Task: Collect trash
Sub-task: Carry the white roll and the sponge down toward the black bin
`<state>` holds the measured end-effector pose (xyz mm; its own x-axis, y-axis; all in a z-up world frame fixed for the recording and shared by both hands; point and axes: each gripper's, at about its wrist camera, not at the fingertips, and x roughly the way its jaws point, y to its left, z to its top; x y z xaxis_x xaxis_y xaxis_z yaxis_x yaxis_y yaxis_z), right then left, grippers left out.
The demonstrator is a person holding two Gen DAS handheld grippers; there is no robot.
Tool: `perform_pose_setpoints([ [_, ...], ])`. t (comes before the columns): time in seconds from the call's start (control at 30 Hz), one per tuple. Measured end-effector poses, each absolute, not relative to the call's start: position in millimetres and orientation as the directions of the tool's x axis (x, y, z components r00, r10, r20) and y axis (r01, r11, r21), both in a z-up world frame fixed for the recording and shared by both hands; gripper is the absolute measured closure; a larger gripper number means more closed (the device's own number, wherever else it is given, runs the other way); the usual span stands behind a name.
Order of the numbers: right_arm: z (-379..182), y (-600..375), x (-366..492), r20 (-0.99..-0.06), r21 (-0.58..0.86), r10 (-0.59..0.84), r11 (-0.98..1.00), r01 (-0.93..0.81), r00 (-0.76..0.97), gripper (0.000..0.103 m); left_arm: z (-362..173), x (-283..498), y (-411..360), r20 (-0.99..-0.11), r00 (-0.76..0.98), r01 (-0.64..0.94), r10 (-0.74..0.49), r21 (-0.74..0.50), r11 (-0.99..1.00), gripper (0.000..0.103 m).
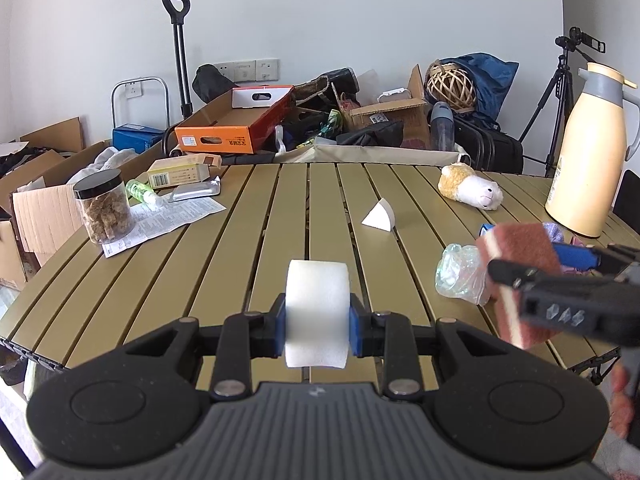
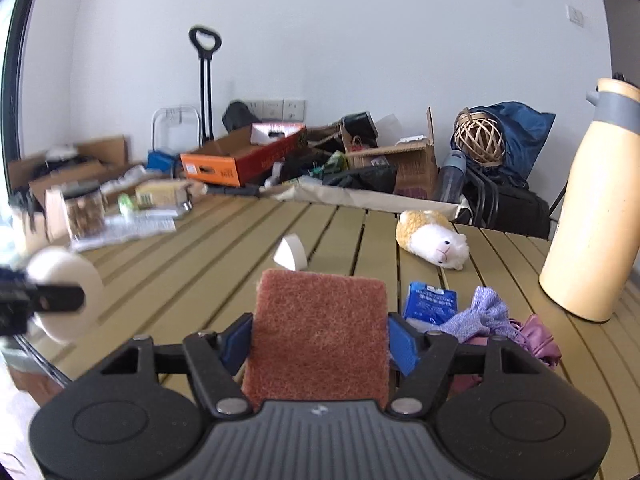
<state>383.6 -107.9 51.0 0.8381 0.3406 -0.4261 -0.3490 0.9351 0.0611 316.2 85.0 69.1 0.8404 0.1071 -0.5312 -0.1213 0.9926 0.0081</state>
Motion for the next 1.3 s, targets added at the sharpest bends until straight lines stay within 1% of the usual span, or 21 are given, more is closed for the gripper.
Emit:
perform_pose_setpoints([
  [0.07, 61, -121, 385, -0.403, 0.136, 0.381, 0.924, -0.357, 0.832, 0.034, 70, 315, 85, -0.531, 0.841, -0.122, 0.105, 0.004, 0.993, 0.074],
  [0.13, 70, -130, 386, -0.383, 0.18, 0.397, 0.918, -0.355, 0.834, 0.034, 70, 313, 84, -0.529, 0.843, -0.12, 0.102, 0.0, 0.993, 0.074],
  [0.53, 98, -151, 388, -0.333, 0.327, 0.47, 0.871, -0.368, 0.817, 0.034, 75, 305, 82, -0.517, 0.851, -0.114, 0.094, -0.006, 0.994, 0.074],
  [0.77, 107, -148, 377, -0.311, 0.317, 0.478, 0.867, -0.385, 0.821, 0.034, 79, 299, 84, -0.509, 0.856, -0.115, 0.092, -0.013, 0.993, 0.074],
  [1.03, 100, -151, 343, -0.328, 0.294, 0.475, 0.873, -0.39, 0.816, 0.034, 83, 280, 69, -0.496, 0.866, -0.083, 0.061, -0.021, 0.996, 0.074],
  [1.3, 94, -168, 290, -0.343, 0.271, 0.457, 0.885, -0.38, 0.821, 0.034, 90, 240, 42, -0.479, 0.877, -0.034, 0.019, -0.023, 0.999, 0.074],
])
